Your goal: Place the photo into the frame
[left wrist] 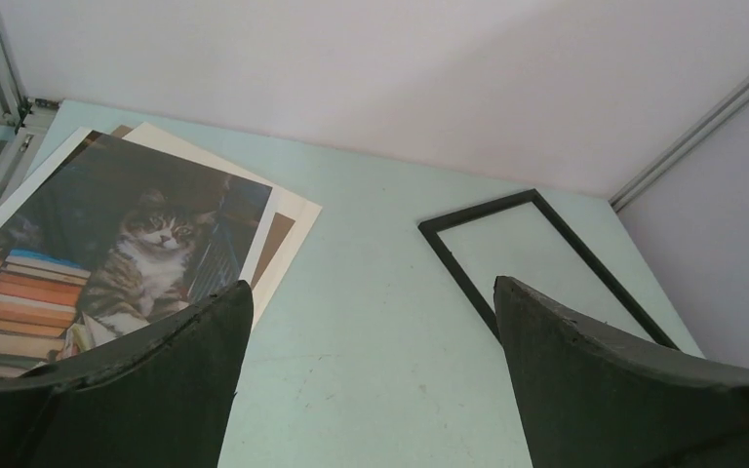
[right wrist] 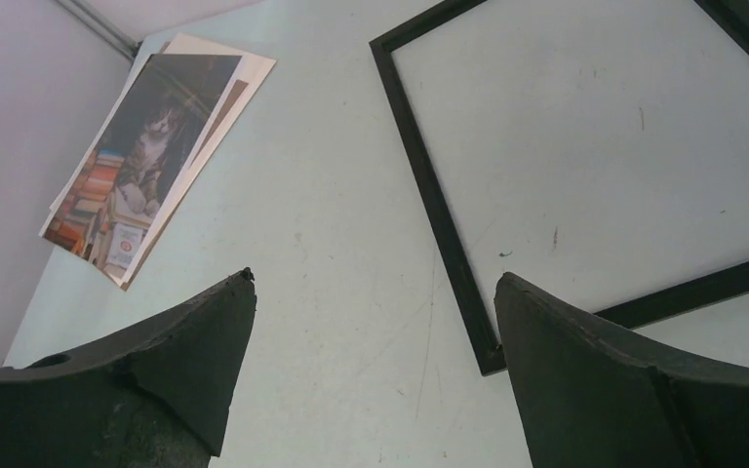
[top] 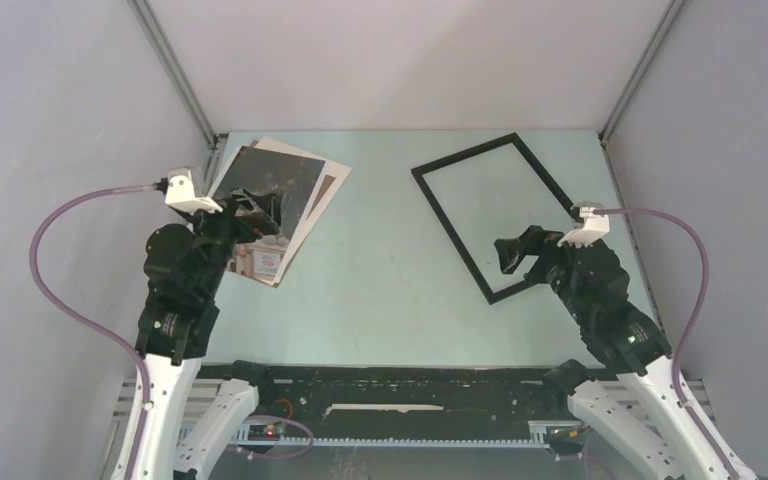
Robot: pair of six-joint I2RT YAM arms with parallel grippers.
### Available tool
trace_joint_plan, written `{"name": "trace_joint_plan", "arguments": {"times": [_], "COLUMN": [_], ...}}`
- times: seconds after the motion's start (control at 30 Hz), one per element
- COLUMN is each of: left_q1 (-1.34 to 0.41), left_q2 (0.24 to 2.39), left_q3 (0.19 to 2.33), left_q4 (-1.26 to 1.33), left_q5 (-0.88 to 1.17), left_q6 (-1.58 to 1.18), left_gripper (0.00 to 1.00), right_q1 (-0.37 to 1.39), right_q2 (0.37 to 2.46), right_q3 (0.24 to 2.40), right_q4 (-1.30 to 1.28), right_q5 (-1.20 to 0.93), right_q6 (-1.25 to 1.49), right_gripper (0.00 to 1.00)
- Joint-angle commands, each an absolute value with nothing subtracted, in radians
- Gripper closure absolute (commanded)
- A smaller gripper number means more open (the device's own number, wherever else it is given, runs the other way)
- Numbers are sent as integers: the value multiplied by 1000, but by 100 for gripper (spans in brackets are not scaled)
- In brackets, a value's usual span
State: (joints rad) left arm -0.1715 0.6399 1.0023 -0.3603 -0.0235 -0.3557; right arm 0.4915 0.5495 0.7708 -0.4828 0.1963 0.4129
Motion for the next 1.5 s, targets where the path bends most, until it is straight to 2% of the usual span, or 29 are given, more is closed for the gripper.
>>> {"name": "trace_joint_plan", "arguments": {"times": [0.0,0.2,0.3,0.53,0.63,0.7,0.77,0.93,1.17,1.37,1.47], "left_q1": [-195,-246,-270,-288,-288,-288,-288,-288,-288,-288,-288], "left_q2": [678,723,749,770,778,788,798,802,808,827,856], "left_q3": [1009,1030,1044,1062,1061,1060,1063,1064,1060,1051,1050], "left_q4": [-362,-400,-424,-451,-450,-449,-451,-450,-445,-433,-435], "left_q5": [-44,-83,-100,-116,-114,-105,-86,-75,-64,-74,-81], "left_q6": [-302,-275,-267,-273,-279,-287,-291,-292,-309,-321,-332], "left_gripper": [0,0,0,0,0,0,0,0,0,0,0], "right_q1": [500,502,490,409,376,357,341,368,413,457,496], "right_q2": [597,764,948,1438,1596,1675,1747,1768,1693,1683,1660], "right_q3": [767,803,864,1146,1237,1275,1313,1259,1072,1037,1029], "right_q4": [-434,-437,-465,-665,-730,-744,-775,-766,-662,-653,-626], "right_q5": [265,320,308,124,122,107,83,73,-70,-28,-140], "right_q6": [432,382,351,284,261,251,258,288,351,386,413], "right_gripper": [0,0,0,0,1,8,19,25,24,29,30]}}
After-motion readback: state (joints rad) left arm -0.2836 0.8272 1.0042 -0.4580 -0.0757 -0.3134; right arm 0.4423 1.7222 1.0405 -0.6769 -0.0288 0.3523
